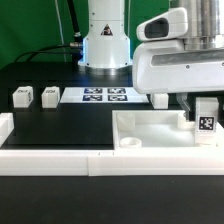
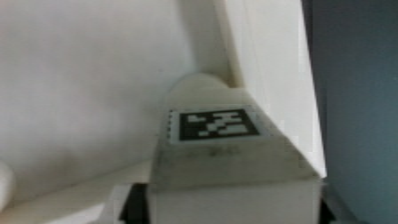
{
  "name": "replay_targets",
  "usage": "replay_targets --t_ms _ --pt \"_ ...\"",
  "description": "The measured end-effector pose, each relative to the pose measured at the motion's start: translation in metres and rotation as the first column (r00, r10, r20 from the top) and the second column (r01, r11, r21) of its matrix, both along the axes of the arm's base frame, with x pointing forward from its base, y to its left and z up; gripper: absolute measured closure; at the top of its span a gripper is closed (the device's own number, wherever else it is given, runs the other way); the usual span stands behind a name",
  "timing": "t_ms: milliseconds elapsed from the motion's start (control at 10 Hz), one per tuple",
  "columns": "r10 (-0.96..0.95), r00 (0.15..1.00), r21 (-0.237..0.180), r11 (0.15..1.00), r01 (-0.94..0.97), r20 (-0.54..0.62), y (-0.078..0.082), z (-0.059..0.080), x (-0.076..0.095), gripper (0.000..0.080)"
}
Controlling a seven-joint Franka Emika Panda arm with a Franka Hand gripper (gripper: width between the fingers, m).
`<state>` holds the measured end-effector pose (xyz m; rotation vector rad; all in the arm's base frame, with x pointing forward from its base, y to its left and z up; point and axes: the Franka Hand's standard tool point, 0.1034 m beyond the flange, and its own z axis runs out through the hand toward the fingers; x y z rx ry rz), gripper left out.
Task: Assemble square table
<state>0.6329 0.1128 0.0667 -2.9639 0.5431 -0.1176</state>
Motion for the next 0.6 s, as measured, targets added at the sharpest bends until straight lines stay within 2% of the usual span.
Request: replay_targets --t_ms 100,300,600 --pt "-0.168 0.986 0.008 0.986 0.168 -0.019 0.0001 -0.0004 -0.0009 0.0508" --pt "-0.448 0.893 -0.006 0.894 0.449 -0.047 0.0014 -0.0004 -0.003 0.0508" --pt "-0.765 0.634 0.023 0.636 0.771 -0.115 -0.0022 -0.0015 -0.0036 0.0507"
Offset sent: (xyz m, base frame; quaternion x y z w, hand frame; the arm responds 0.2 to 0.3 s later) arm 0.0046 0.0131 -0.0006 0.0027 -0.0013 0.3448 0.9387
